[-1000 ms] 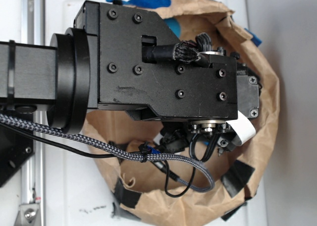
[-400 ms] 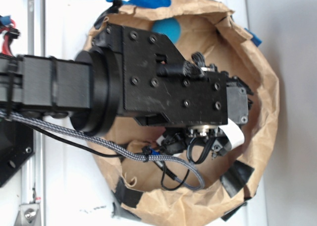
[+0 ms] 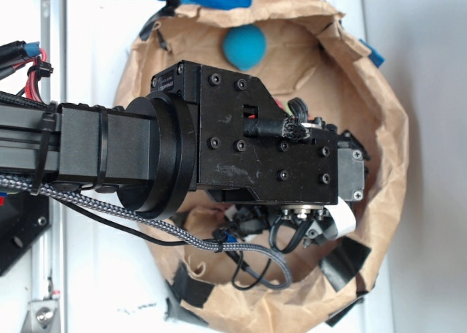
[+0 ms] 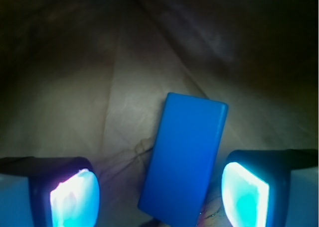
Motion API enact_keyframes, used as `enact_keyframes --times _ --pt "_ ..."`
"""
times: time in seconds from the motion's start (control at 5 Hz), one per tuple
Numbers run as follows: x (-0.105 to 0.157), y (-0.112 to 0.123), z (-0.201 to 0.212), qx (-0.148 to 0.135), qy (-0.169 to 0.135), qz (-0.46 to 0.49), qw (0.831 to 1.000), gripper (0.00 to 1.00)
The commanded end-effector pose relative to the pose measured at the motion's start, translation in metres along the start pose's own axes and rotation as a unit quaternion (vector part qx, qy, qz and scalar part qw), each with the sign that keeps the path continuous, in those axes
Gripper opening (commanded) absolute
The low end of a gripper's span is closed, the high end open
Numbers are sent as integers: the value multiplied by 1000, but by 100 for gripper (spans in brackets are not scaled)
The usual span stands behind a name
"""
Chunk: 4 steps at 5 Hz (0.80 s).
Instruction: Grab the blue block.
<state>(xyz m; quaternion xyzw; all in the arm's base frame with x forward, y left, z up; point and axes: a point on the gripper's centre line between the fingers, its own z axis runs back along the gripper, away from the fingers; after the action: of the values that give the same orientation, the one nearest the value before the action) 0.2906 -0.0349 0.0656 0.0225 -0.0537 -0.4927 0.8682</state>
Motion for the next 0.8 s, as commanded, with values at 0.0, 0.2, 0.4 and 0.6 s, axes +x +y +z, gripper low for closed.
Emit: enact_keyframes --times 0.0,0.2,0.4,0.6 --pt "15 -6 13 19 -15 -16 1000 100" --pt "15 -6 13 19 -15 -16 1000 100" --pt "22 -6 3 22 -19 -11 1000 100" --pt "27 -7 -12 25 -18 -20 999 100"
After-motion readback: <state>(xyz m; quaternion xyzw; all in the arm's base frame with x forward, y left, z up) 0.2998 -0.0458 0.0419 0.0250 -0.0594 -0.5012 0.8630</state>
